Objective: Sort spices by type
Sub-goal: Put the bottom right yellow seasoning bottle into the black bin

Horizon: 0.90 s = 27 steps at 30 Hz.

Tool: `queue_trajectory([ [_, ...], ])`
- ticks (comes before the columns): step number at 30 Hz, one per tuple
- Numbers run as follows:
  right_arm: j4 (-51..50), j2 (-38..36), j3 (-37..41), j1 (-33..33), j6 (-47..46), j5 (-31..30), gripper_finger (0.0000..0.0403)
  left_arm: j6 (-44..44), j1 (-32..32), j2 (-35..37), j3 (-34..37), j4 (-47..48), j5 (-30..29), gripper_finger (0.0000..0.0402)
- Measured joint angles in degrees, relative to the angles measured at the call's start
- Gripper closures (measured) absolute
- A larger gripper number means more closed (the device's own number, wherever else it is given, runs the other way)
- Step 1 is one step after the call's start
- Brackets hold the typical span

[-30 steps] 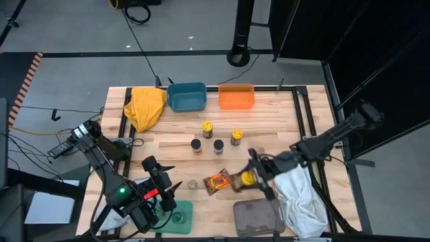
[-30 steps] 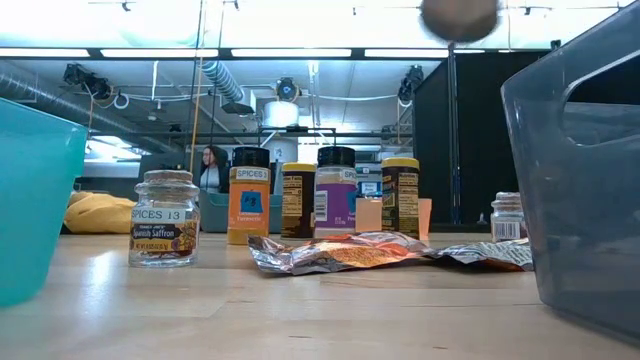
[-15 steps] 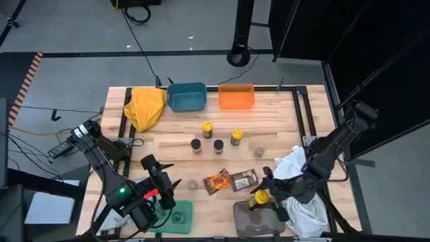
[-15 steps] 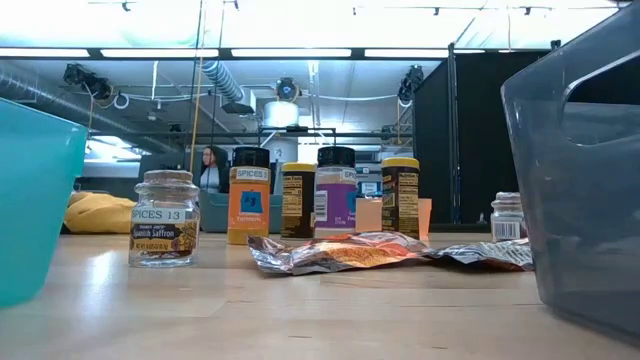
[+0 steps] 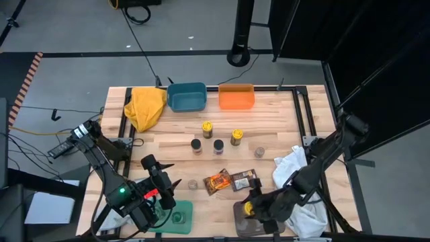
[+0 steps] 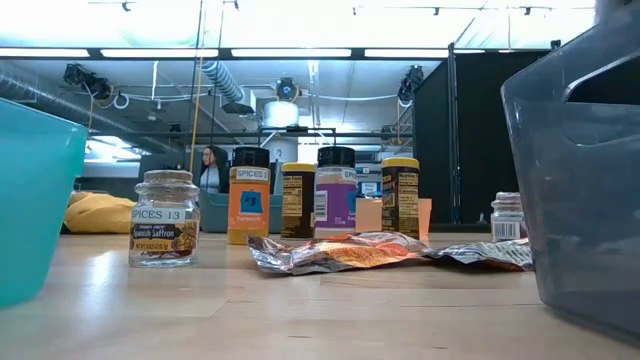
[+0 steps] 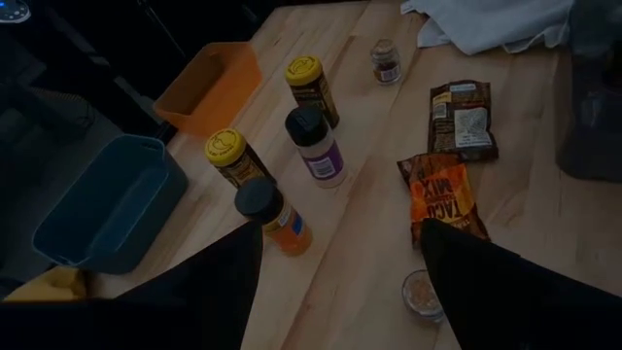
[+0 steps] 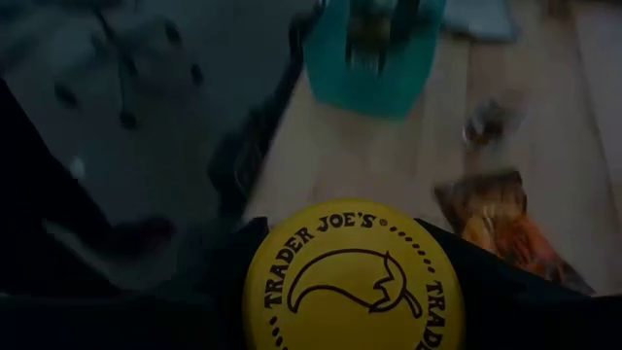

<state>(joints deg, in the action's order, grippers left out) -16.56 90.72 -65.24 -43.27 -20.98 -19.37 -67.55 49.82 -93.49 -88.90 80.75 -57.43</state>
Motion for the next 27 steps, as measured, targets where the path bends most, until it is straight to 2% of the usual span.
queue_trajectory([
  [14,2.92,4.45,-0.41,0.64,0.08,2.82,0.0170,-0.15,-0.02,0.00,0.02,-0.17,0.02,0.0117],
  [20,7.21,7.52,-0.36,1.02,0.42,4.64,0.0168,-0.16,-0.02,0.00,0.06,-0.18,0.00,0.0117],
  [27,7.82,7.69,0.40,1.83,1.03,3.97,0.0164,-0.17,-0.02,0.00,0.09,-0.04,-0.54,0.0117],
])
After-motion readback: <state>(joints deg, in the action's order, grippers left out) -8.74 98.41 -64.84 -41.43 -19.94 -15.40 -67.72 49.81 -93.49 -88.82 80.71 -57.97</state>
